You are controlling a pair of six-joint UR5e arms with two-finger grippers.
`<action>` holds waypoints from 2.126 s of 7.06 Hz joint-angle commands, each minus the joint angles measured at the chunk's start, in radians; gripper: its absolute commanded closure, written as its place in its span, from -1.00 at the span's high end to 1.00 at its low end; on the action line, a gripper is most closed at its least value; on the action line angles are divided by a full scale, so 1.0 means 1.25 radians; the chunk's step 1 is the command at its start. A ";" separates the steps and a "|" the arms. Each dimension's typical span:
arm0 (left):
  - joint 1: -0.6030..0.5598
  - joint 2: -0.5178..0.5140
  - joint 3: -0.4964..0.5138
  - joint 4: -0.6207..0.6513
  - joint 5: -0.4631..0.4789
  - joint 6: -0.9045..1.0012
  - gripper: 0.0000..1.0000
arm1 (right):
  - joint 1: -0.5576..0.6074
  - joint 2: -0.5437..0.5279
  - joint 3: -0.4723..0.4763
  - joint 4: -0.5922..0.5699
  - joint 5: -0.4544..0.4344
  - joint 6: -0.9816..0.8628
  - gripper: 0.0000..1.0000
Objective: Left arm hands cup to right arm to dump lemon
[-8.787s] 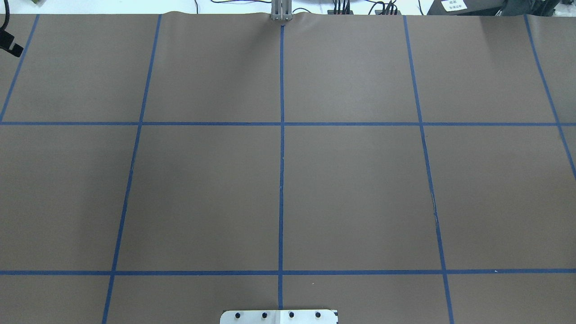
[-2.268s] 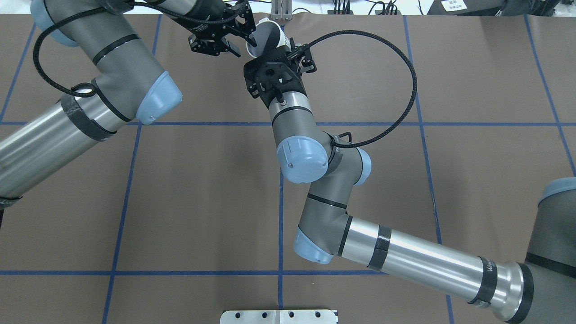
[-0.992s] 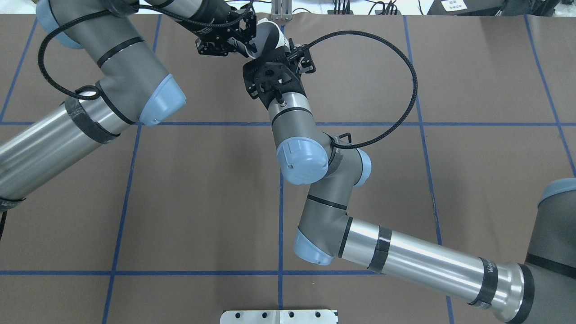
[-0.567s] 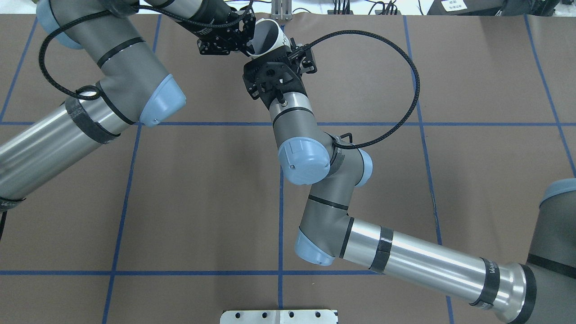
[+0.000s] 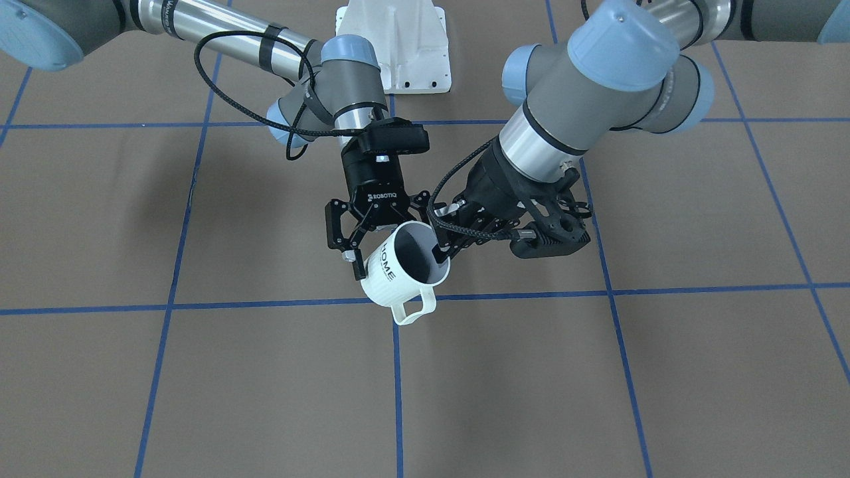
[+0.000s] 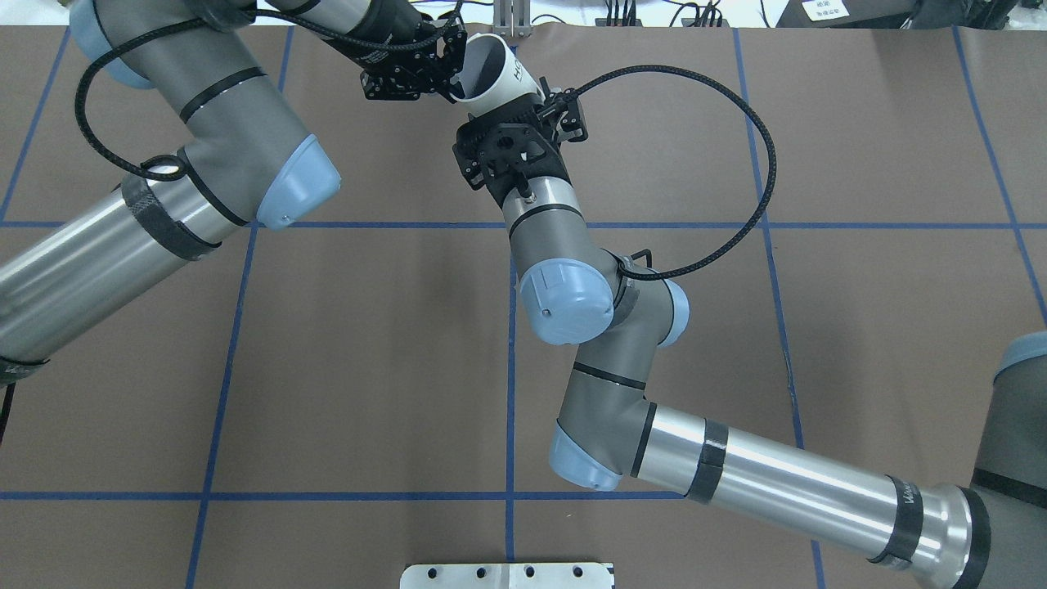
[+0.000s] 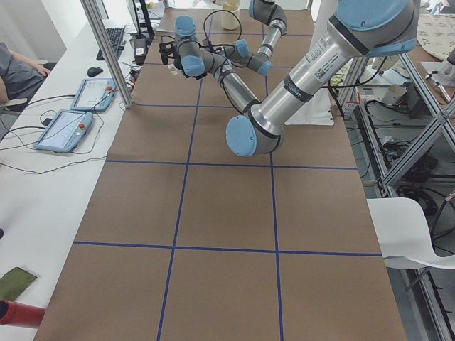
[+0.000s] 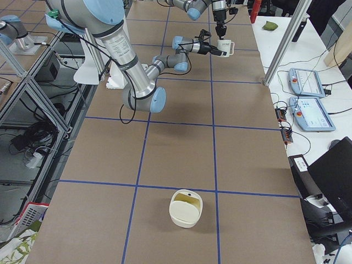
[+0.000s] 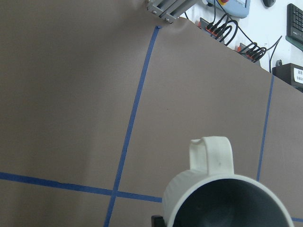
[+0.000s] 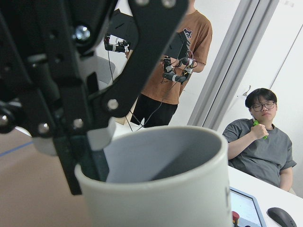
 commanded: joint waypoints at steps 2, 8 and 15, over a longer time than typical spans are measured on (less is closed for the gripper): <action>0.000 -0.006 0.000 0.002 0.000 -0.002 -1.00 | -0.078 -0.034 0.048 0.000 -0.076 -0.023 0.99; -0.001 -0.003 0.003 0.001 0.000 -0.002 -1.00 | -0.131 -0.194 0.314 0.006 -0.075 -0.036 0.97; -0.005 0.004 0.000 0.002 0.002 0.001 -1.00 | 0.107 -0.279 0.344 -0.220 0.273 0.244 0.96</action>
